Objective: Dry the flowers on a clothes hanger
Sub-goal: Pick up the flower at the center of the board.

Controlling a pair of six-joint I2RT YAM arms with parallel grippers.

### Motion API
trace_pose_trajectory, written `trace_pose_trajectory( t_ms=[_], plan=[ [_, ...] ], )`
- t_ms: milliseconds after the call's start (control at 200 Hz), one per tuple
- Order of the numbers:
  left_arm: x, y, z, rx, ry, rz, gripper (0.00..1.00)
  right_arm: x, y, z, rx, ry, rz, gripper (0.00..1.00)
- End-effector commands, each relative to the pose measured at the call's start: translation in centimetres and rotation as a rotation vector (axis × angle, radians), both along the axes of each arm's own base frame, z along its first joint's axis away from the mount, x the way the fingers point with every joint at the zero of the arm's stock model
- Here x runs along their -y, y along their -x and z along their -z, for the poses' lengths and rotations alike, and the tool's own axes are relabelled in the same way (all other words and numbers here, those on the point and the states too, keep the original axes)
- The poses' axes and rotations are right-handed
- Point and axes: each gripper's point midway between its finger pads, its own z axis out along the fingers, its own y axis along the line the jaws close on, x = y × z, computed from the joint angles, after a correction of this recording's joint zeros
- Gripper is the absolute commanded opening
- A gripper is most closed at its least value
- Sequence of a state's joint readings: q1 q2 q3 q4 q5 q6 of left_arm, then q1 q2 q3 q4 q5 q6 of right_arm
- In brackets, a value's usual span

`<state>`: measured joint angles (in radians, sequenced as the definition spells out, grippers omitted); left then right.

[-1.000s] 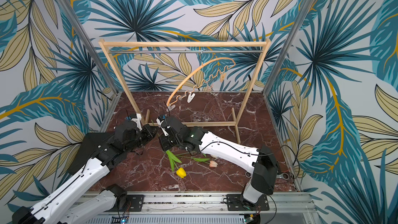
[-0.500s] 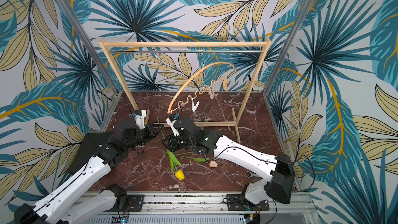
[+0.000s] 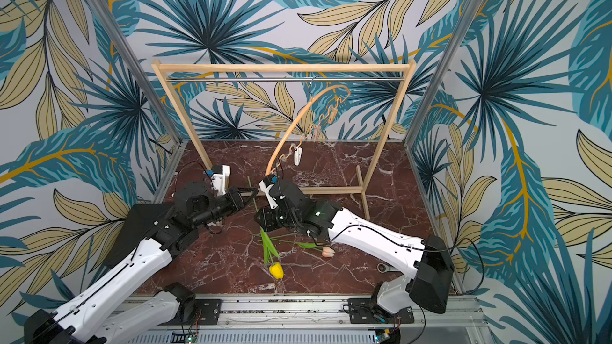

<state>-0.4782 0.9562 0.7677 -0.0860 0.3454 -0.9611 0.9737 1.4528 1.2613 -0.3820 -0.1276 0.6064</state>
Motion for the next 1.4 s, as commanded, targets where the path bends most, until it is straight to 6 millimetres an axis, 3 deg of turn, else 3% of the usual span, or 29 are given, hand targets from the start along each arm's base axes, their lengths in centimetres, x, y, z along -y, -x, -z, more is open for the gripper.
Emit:
trace_pose_trajectory(
  t_ms=[0, 265, 486, 636, 801, 1297, 1392],
  plan=[
    [0.3, 0.1, 0.1, 0.014, 0.012, 0.022, 0.00, 0.6, -0.3, -0.9, 0.020, -0.032, 0.026, 0.25],
    [0.2, 0.1, 0.7, 0.011, 0.004, 0.017, 0.00, 0.9, -0.3, -1.2, 0.026, -0.040, 0.035, 0.22],
    [0.1, -0.1, 0.7, 0.010, 0.002, 0.006, 0.00, 0.8, -0.3, -1.0, 0.018, -0.036, 0.029, 0.07],
    [0.1, -0.2, 0.6, 0.016, 0.008, 0.002, 0.00, 0.6, -0.3, -0.7, 0.007, -0.029, 0.025, 0.19],
    [0.1, -0.1, 0.6, 0.014, 0.010, 0.004, 0.00, 0.5, -0.6, -0.7, 0.009, -0.025, 0.032, 0.20],
    [-0.5, -0.8, 1.2, -0.006, -0.021, -0.047, 0.00, 0.7, -0.7, -0.8, 0.007, -0.027, 0.026, 0.00],
    [-1.8, -1.3, 2.0, -0.030, -0.081, -0.114, 0.30, 1.0, -0.3, -0.8, 0.011, -0.022, 0.014, 0.00]
  ],
)
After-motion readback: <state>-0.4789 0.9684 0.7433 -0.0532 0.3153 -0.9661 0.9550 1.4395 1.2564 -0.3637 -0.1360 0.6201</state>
